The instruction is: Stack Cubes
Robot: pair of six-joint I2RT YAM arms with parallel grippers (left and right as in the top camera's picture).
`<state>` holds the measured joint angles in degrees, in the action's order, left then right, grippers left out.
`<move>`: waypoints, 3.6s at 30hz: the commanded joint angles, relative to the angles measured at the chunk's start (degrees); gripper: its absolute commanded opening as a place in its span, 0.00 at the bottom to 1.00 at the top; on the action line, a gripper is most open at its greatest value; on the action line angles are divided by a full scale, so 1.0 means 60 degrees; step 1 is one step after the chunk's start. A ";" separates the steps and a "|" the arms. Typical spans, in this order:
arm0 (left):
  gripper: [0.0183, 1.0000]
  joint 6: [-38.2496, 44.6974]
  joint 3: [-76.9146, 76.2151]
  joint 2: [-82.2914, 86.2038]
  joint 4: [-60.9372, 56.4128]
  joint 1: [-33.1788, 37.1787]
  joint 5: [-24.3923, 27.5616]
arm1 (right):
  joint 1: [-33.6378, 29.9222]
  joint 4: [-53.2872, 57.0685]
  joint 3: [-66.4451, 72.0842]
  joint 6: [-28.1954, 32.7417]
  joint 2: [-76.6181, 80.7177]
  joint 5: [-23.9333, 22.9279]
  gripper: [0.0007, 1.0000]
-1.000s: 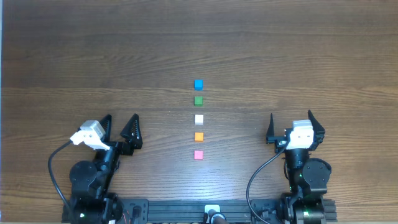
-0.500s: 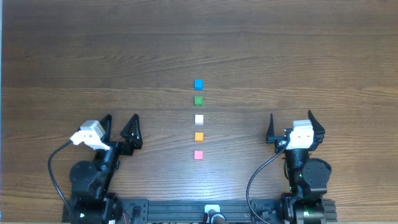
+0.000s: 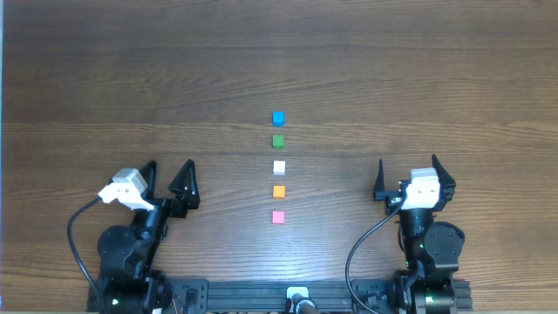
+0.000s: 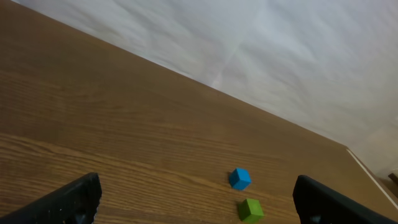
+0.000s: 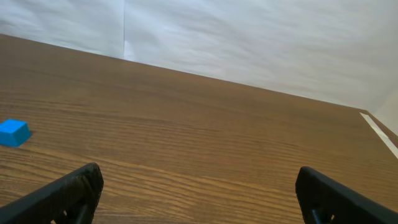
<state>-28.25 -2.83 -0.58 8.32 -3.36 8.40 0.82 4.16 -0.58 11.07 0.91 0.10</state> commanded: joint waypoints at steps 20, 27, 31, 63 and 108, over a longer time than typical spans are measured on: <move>1.00 0.0408 -0.0178 -0.0430 -0.0066 0.0033 0.0361 | -0.0058 0.0025 0.0047 -0.0047 -0.0069 0.0080 0.99; 1.00 0.0718 -0.1770 -0.1902 0.0146 -0.0204 0.0954 | -0.0058 0.0025 0.0047 -0.0047 -0.0069 0.0080 0.99; 1.00 0.0616 -0.3927 -0.3756 0.1399 -0.0856 0.1268 | -0.0058 0.0025 0.0047 -0.0047 -0.0069 0.0080 0.99; 1.00 -0.4779 -1.0083 -1.5012 0.7049 -0.6932 0.0539 | -0.0058 0.0025 0.0047 -0.0047 -0.0069 0.0080 0.99; 0.79 -0.4936 -1.0003 -1.7511 0.7053 -0.8488 -0.0637 | -0.0058 0.0025 0.0047 -0.0047 -0.0069 0.0080 0.99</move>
<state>-58.13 -62.70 -104.60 50.52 -54.22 5.52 0.82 4.19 -0.58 11.07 0.91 0.12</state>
